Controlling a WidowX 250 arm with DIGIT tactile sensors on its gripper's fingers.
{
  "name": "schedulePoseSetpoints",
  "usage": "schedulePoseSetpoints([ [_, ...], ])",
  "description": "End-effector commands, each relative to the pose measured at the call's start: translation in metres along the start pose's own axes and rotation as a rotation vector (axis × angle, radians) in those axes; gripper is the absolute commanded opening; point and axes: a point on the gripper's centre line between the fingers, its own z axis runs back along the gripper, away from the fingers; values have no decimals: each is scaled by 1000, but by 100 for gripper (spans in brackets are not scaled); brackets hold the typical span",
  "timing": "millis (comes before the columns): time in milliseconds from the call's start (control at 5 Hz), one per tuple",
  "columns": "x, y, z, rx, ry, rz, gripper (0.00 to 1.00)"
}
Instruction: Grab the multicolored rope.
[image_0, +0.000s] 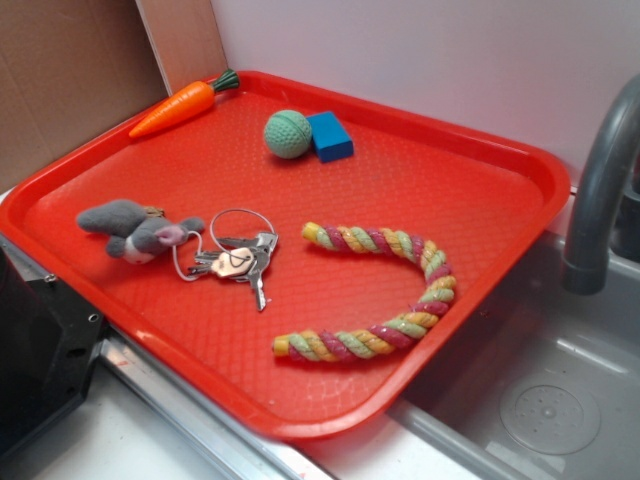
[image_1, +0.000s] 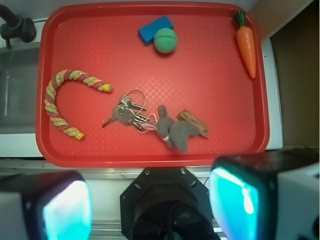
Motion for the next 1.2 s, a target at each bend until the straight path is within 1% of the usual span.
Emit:
schedulePoseSetpoints([
  [0,0,0,0,0,0,0,100],
  [200,44,-26,-52,32,-5,-255,100],
  [400,67,-49,-92,9,-49,-504,100],
  [600,48,-74,-130,-63,-33,-746,100],
  [800,45,-88,-166,-115,-12,-912,100],
  [1000,50,-91,-189,-114,26,-934,100],
])
